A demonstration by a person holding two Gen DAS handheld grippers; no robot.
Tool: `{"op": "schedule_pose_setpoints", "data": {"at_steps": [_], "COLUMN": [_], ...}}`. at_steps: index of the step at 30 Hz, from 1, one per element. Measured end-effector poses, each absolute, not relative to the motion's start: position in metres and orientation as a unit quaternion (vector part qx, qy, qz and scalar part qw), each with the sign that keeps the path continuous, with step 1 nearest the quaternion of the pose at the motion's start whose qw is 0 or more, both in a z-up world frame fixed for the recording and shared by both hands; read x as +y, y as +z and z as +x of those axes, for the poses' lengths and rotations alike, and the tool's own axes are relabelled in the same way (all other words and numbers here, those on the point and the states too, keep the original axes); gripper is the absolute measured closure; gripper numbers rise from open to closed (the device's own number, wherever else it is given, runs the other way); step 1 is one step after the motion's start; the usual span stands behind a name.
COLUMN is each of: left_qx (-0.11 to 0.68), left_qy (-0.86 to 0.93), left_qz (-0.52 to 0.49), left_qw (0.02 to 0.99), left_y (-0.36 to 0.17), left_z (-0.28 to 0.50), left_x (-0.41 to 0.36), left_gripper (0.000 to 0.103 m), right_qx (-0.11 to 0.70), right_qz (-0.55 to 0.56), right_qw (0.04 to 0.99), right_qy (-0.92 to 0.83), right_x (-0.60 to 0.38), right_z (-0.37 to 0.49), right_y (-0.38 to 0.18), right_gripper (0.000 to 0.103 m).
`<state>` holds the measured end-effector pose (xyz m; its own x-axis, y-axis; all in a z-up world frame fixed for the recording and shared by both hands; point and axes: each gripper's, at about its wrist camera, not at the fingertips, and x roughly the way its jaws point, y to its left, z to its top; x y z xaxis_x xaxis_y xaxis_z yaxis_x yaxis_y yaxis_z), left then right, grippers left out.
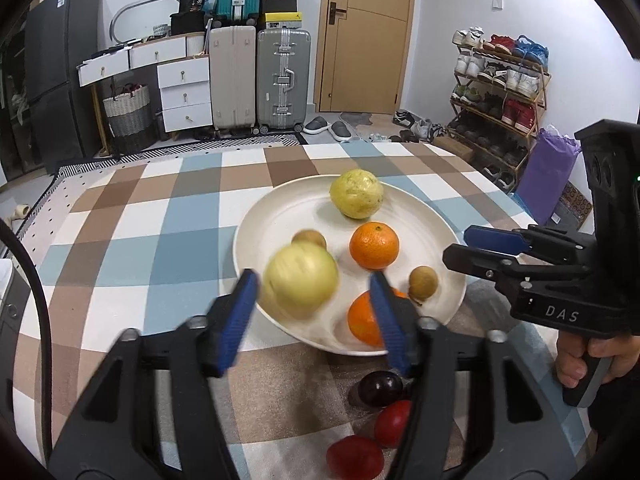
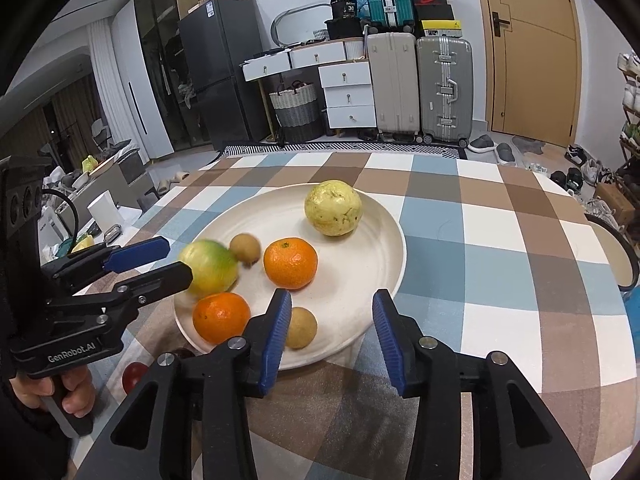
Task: Organize fruits
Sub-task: 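Carry the green citrus and kiwi over the white plate and release both, then withdraw both tools from the plate toward the tomatoes and plums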
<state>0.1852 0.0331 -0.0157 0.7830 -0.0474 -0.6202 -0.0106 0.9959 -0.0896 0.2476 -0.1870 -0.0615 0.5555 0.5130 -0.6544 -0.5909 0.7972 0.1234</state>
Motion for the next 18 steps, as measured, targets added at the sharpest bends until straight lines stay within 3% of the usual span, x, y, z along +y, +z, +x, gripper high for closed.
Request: {"op": "schedule_pose_setpoints", "data": {"at_steps": [1, 5, 8, 10, 14, 18], "left_qx": [0.327, 0.324, 0.328, 0.325, 0.320, 0.321], "left_qy": [-0.008, -0.005, 0.001, 0.010, 0.018, 0.026], "left_qz": [-0.046, -0.058, -0.061, -0.061, -0.063, -0.063], "left_qw": [0.944, 0.944, 0.943, 0.944, 0.945, 0.945], "left_y": [-0.015, -0.012, -0.011, -0.009, -0.006, -0.006], "left_z": [0.183, 0.174, 0.169, 0.164, 0.153, 0.142], "left_x": [0.034, 0.041, 0.045, 0.047, 0.049, 0.050], "left_gripper": [0.029, 0.019, 0.012, 0.001, 0.001, 0.001], "right_qx": [0.352, 0.349, 0.344, 0.342, 0.338, 0.343], "right_qz": [-0.055, -0.062, -0.067, -0.069, -0.079, -0.072], "right_qw": [0.880, 0.878, 0.878, 0.877, 0.879, 0.877], "right_qy": [0.314, 0.322, 0.327, 0.330, 0.327, 0.329], "right_x": [-0.187, -0.186, -0.184, -0.183, -0.182, -0.187], "right_z": [0.248, 0.244, 0.239, 0.236, 0.230, 0.226], "right_y": [-0.061, -0.059, -0.057, -0.056, -0.054, -0.054], "right_gripper": [0.055, 0.043, 0.028, 0.014, 0.001, 0.000]}}
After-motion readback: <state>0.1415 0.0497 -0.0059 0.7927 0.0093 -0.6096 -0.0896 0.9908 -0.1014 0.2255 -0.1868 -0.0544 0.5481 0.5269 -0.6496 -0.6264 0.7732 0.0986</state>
